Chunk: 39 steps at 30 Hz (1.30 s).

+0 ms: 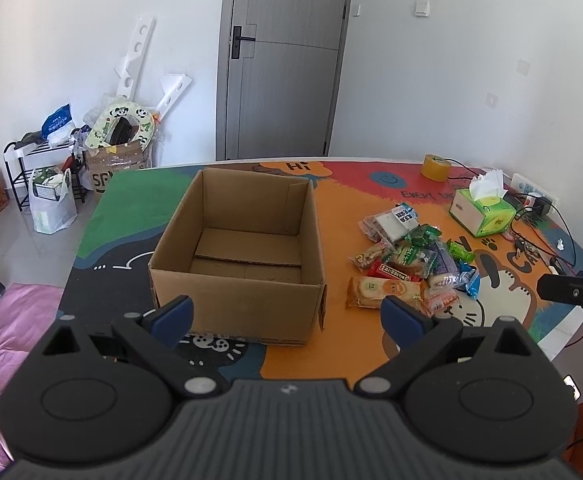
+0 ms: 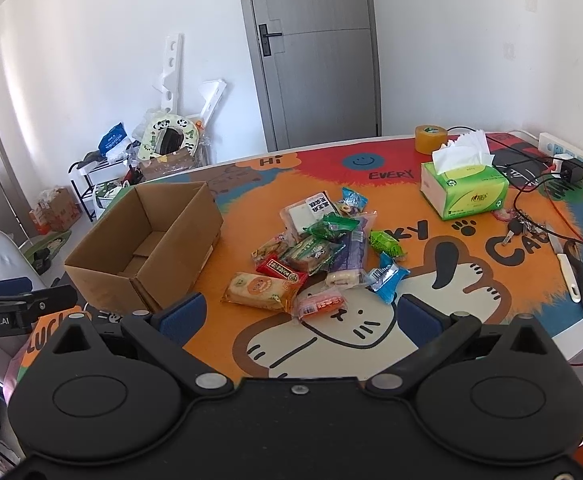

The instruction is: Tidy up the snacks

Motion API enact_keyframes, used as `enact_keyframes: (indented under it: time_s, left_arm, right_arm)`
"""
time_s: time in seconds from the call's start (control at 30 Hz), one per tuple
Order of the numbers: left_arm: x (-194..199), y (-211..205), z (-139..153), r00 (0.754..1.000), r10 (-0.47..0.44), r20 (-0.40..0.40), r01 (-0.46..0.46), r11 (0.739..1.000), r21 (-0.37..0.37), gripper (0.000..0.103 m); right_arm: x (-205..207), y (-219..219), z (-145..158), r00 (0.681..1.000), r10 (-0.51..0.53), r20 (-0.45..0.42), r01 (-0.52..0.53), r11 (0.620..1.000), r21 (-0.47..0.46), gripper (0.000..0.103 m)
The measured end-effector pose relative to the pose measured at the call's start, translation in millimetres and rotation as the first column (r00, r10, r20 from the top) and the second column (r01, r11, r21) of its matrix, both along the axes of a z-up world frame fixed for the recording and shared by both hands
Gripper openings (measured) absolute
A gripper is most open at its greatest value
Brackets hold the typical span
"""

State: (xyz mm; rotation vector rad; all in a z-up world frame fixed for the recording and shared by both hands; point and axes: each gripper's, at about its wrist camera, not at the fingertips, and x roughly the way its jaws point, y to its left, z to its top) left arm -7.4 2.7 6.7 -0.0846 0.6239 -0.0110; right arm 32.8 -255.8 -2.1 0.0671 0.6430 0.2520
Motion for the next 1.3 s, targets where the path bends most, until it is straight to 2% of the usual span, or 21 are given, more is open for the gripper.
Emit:
enact_keyframes:
  time_s: [1.1, 1.3]
  left_arm:
    - [1.4, 0.8, 1.8, 1.0, 0.008, -0.001, -0.008, 1.0, 0.006, 0.099]
    - [5.7, -4.2, -2.4, 1.0, 0.007, -0.001, -0.007, 1.0, 0.008, 0.099]
  right_arm:
    - [-2.6, 4.7, 1.4, 0.999, 0.021, 0.024, -0.021, 1.0, -0.02, 0.103]
    - [3.0, 7.4, -5.8, 0.999, 0.036, 0.028, -0.035, 0.999, -0.022, 0.103]
